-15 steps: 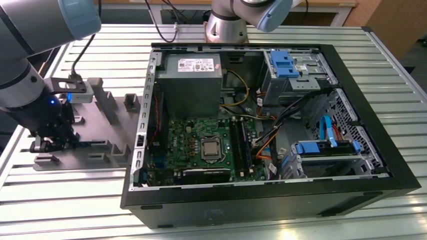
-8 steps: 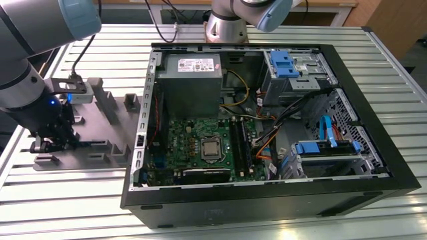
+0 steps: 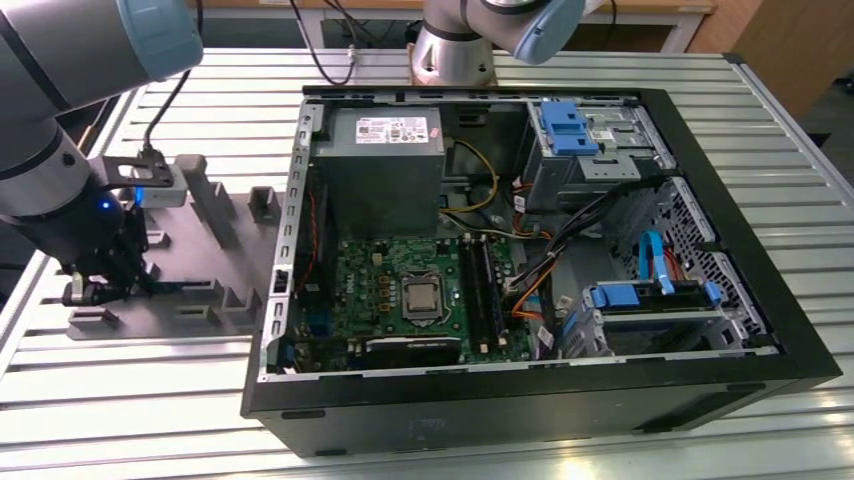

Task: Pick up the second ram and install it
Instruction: 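Pick up the second ram and move it above second insertion slot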

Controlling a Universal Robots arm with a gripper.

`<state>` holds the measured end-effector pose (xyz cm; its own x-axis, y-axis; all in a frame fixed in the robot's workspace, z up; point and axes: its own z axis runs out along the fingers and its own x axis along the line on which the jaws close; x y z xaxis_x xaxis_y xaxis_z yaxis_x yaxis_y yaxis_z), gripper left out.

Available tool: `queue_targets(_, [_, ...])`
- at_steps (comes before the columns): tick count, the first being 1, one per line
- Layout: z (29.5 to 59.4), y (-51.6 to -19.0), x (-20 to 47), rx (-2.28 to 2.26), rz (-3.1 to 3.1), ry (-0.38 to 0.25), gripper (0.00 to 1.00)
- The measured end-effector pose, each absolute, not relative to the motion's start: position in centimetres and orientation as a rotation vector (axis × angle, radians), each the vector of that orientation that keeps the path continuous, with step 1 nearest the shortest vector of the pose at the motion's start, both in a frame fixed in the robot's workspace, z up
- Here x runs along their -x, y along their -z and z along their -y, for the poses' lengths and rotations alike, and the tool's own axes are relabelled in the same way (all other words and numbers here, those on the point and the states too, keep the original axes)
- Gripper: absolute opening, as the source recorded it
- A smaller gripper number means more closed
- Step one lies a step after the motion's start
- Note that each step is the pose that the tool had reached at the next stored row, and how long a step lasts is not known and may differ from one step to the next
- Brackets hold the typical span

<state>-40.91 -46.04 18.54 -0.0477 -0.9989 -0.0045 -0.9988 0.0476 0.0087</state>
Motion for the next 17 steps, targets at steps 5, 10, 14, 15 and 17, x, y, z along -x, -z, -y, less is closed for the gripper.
queue_targets(5, [46.04,-18.53,40.91,-2.166,2.272,0.014,0.14])
queue_targets(10, [46.04,-18.53,40.91,-2.166,2.271,0.014,0.14])
queue_targets(14, [46.04,-18.77,40.91,-2.166,2.272,0.014,0.14])
queue_targets(15, [46.04,-18.97,40.91,-2.166,2.271,0.014,0.14])
queue_targets(17, [46.04,-19.36,40.91,-2.166,2.272,0.014,0.14])
